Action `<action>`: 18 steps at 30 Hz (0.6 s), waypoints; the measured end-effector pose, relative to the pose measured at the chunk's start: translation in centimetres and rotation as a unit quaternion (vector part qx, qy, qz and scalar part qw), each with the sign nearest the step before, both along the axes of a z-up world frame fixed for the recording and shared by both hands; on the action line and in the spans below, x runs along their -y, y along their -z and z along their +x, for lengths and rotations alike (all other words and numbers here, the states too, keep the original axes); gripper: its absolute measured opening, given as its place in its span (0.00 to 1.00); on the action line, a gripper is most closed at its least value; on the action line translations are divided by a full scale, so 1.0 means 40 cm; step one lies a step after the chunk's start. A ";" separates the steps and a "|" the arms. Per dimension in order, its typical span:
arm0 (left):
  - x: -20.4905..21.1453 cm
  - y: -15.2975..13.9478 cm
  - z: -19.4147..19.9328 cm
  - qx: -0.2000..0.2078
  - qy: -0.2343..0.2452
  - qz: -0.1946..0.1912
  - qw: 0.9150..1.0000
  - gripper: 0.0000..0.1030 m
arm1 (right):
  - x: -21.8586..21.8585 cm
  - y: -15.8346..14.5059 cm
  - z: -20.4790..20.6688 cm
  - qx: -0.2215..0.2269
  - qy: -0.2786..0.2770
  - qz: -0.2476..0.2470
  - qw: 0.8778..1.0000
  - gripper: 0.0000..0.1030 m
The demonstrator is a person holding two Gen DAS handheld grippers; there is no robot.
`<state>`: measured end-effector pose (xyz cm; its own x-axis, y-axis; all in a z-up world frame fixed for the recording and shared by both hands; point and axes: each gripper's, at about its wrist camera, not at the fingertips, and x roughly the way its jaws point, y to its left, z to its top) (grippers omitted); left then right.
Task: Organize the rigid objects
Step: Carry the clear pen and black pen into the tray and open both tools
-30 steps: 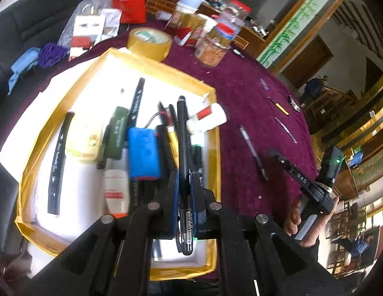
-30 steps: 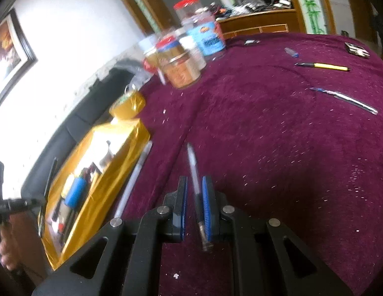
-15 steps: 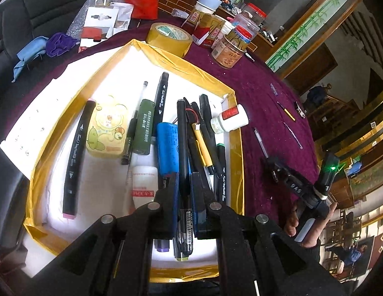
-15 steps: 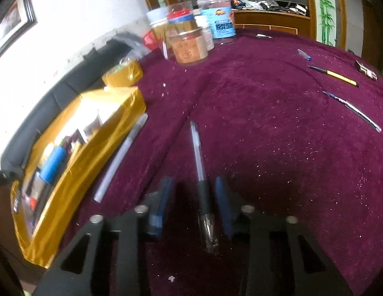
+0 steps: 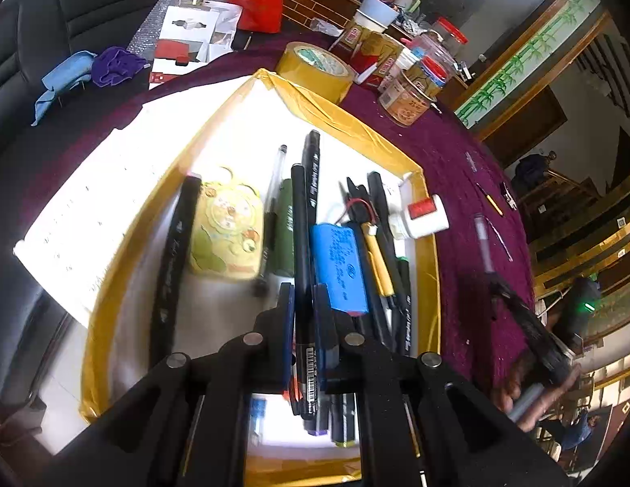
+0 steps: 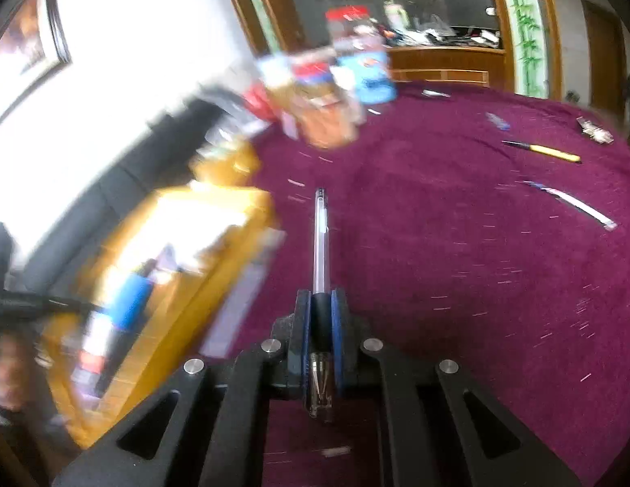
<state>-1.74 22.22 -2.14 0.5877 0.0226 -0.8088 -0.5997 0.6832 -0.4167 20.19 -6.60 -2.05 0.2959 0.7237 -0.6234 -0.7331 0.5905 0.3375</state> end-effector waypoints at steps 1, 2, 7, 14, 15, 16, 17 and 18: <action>-0.008 0.001 0.003 -0.001 0.000 0.003 1.000 0.06 | -0.016 -0.019 -0.037 -0.007 -0.019 0.018 1.000 0.08; -0.014 0.001 0.007 -0.002 0.000 0.006 1.000 0.06 | -0.036 -0.030 -0.066 -0.009 -0.031 0.025 0.999 0.08; -0.044 0.013 0.042 -0.007 0.010 0.011 1.000 0.06 | -0.175 -0.026 -0.161 -0.037 -0.082 0.017 0.996 0.08; -0.058 0.043 0.084 -0.021 0.024 0.020 0.999 0.06 | -0.295 0.031 -0.181 -0.053 -0.072 -0.031 0.996 0.09; -0.061 0.051 0.087 -0.024 0.025 0.016 0.999 0.06 | -0.304 0.039 -0.185 -0.056 -0.072 -0.034 0.995 0.09; -0.063 0.056 0.089 -0.024 0.023 0.011 0.999 0.06 | -0.313 0.046 -0.188 -0.060 -0.074 -0.038 0.995 0.09; -0.065 0.058 0.088 -0.022 0.021 0.008 1.000 0.06 | -0.318 0.048 -0.192 -0.059 -0.075 -0.041 0.995 0.09; -0.067 0.057 0.085 -0.020 0.019 0.007 1.000 0.06 | -0.321 0.049 -0.196 -0.056 -0.077 -0.042 0.995 0.09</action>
